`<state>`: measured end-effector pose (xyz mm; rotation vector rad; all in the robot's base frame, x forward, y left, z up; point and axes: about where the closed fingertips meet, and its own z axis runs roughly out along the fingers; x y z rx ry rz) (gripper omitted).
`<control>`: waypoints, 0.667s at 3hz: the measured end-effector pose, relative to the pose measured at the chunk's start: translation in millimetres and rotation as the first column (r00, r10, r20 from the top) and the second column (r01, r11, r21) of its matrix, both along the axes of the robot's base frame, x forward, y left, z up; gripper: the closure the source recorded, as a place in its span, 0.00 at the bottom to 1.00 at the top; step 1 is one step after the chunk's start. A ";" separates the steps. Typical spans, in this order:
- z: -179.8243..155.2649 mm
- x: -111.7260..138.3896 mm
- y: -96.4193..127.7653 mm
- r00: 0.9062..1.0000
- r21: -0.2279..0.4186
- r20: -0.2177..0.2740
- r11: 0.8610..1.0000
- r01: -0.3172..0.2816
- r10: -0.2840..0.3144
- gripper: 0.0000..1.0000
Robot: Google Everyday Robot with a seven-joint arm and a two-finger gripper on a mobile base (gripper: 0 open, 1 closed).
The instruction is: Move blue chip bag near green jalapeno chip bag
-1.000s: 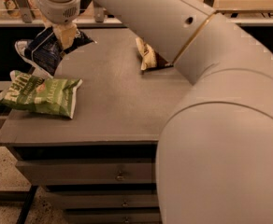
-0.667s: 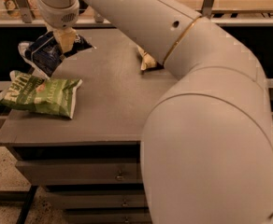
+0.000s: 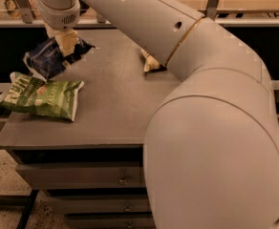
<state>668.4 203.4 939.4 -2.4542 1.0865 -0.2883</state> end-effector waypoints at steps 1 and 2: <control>-2.0 0.3 0.9 1.000 -0.001 -0.001 1.000 -0.001 0.001 0.00; -2.1 0.4 1.0 1.000 -0.001 -0.001 1.000 -0.001 0.001 0.00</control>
Offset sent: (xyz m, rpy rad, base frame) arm 0.0003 0.0009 -0.0019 -0.0009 0.0014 0.0012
